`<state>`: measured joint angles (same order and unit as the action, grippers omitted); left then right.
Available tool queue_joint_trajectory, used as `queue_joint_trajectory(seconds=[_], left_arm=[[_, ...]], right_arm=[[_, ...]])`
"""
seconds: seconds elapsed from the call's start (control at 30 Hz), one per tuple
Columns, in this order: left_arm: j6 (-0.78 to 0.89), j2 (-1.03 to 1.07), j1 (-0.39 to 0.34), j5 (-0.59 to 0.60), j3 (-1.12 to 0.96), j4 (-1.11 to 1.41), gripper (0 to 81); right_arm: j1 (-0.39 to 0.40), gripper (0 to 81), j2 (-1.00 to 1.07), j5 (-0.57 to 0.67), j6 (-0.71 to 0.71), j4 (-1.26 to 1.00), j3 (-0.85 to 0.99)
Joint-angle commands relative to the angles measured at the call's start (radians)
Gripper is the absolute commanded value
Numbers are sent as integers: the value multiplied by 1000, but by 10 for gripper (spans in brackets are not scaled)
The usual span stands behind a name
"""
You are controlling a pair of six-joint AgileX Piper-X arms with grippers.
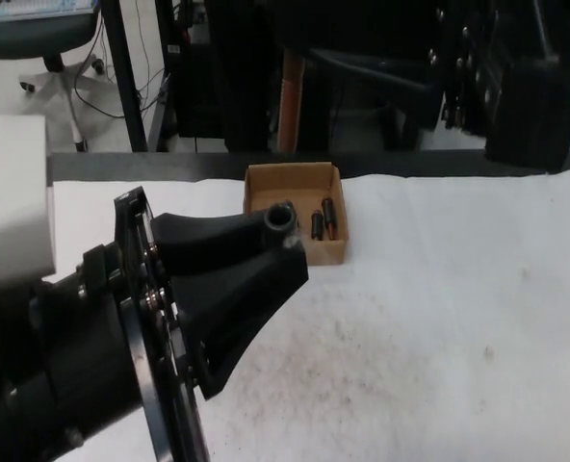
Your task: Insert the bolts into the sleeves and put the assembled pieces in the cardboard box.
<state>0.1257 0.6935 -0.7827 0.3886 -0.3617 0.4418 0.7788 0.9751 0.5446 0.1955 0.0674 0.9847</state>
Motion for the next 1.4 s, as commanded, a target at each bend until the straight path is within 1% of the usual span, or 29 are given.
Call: queue_joint_trajectory(seconds=[0.0,0.33,0.83,1.1,1.23,1.37], left_arm=[[-14,-11,-1,-22,-5,19,3],[-14,-11,-1,-22,-5,19,3],[3,-11,-1,-21,-5,17,3],[15,-11,-1,-21,-5,-19,3],[15,-11,-1,-21,-11,-19,3],[15,-11,-1,-94,-21,-7,3]], right_arm=[[3,8,-5,-7,-26,7,-12],[18,8,-5,-7,-32,3,-40],[17,8,-5,-7,-32,3,-58],[52,8,-2,-9,-32,15,-64],[52,8,-2,-9,-32,18,-64],[52,8,-2,-9,-41,18,-64]])
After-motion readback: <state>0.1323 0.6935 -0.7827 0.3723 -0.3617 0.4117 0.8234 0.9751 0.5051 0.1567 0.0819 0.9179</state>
